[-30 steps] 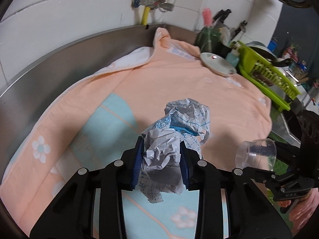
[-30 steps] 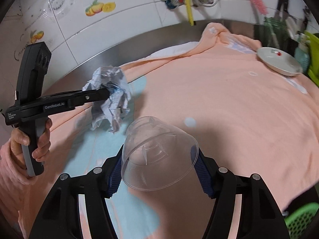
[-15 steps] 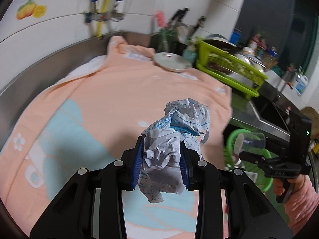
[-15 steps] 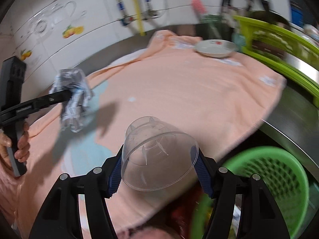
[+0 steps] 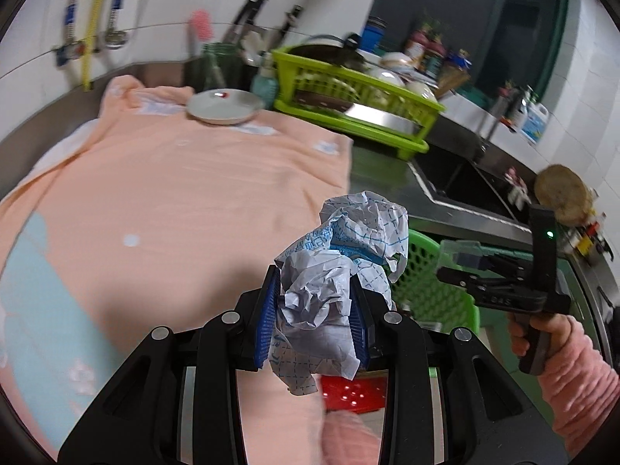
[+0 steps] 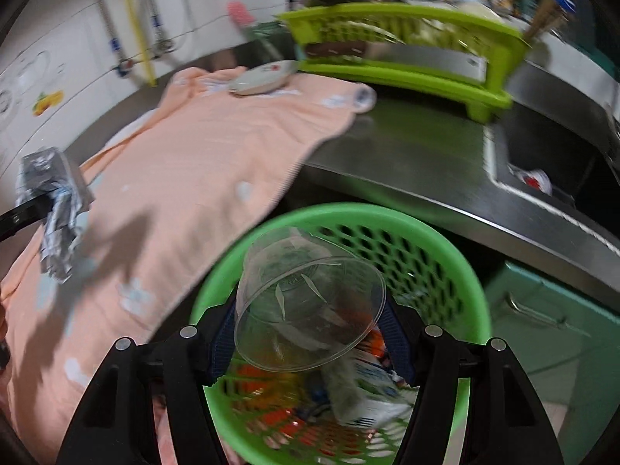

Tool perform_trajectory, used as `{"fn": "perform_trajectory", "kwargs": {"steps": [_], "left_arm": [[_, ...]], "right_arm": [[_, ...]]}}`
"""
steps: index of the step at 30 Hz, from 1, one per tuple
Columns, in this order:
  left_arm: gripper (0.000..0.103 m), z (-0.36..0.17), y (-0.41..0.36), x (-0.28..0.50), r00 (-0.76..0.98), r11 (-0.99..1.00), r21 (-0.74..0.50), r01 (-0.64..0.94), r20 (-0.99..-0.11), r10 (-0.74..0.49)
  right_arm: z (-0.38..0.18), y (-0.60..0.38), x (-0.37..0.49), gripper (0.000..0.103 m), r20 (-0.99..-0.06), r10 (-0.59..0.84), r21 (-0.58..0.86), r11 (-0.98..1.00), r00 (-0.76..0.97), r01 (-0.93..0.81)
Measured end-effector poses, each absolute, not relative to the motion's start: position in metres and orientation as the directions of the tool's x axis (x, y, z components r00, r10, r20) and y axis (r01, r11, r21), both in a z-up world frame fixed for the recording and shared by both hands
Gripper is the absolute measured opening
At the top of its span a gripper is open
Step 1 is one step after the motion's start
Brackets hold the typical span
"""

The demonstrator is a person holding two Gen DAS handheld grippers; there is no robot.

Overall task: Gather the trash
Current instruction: 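Carry the clear cup and crumpled paper into the green basket and release both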

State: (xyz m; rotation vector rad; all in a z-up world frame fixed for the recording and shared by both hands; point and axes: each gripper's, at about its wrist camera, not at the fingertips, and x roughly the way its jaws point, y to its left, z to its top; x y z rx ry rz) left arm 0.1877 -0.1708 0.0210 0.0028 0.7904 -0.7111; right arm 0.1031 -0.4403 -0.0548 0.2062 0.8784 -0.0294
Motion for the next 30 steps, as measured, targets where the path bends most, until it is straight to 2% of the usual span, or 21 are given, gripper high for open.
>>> {"fn": "perform_trajectory", "kwargs": {"steps": [4,18,24,30], "left_arm": [[0.033,0.016,-0.198,0.183,0.454,0.749,-0.256,0.612,-0.661,-0.597],[0.033,-0.017,-0.280,0.175,0.336,0.692,-0.281,0.665,-0.716,-0.613],[0.037,-0.034,-0.306,0.173,0.287,0.678,-0.295,0.673,-0.741,-0.607],[0.055,-0.040,-0.325,0.167,0.257,0.659,-0.307,0.686,-0.746,-0.615]], "right_arm": [[-0.064,-0.460,0.097,0.073,-0.766,0.051,0.187,0.971,0.641,0.146],[-0.053,-0.486,0.065,0.077,-0.735,0.035,0.216,0.959,0.677,0.185],[-0.044,-0.491,0.045,0.080,-0.717,0.018,0.213,0.958,0.697,0.193],[-0.041,-0.495,0.029,0.081,-0.702,0.020,0.232,0.951,0.712,0.202]]}}
